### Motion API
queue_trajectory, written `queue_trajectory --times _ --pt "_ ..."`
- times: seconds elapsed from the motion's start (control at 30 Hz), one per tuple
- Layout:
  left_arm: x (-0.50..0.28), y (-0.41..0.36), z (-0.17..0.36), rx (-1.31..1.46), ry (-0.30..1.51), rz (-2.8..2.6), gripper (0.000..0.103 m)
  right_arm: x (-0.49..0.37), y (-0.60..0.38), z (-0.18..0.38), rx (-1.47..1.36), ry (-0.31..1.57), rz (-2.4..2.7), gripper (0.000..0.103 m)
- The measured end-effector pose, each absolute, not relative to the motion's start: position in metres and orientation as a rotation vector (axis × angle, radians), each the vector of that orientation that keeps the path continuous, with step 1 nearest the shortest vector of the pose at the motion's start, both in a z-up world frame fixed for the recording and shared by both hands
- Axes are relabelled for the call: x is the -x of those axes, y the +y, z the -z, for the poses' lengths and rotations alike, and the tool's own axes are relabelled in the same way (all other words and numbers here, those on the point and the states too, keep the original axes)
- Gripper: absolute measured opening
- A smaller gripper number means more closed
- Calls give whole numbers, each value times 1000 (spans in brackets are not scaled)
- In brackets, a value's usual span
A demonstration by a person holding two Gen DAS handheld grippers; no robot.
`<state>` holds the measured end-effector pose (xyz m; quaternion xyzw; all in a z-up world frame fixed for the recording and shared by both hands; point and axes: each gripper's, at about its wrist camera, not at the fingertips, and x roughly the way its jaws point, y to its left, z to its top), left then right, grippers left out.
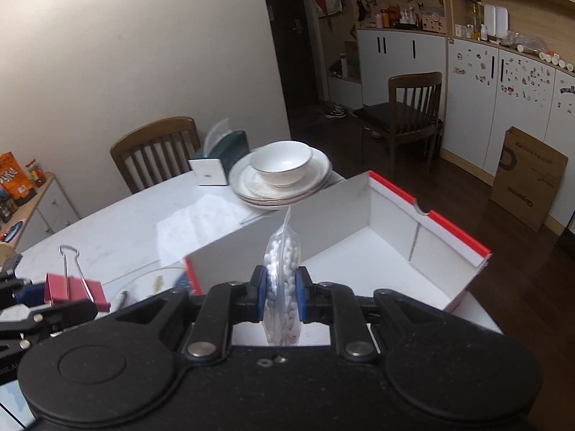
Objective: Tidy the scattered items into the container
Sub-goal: 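Carry the swab bag and binder clip with both grippers into the red-white box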
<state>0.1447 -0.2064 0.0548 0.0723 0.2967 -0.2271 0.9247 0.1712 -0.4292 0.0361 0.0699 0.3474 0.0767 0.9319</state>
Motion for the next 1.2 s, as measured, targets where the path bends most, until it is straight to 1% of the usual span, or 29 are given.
queue_trajectory --times 0.23,0.47,0.63,0.87,1.2 --pt "-171 -249 -52 -173 599 540 29 -189 -449 -25 -138 727 -138 15" --pt "-196 -286 -35 -208 628 606 29 -204 -469 -13 -155 739 -116 15" --pt "-211 -307 -16 -264 679 631 29 -215 -481 2 -184 773 -113 15" --pt "-234 -331 12 -346 788 630 29 -228 -484 28 -151 832 -79 15" --pt "-259 -347 42 -390 899 624 29 -240 -487 45 -113 875 -81 15"
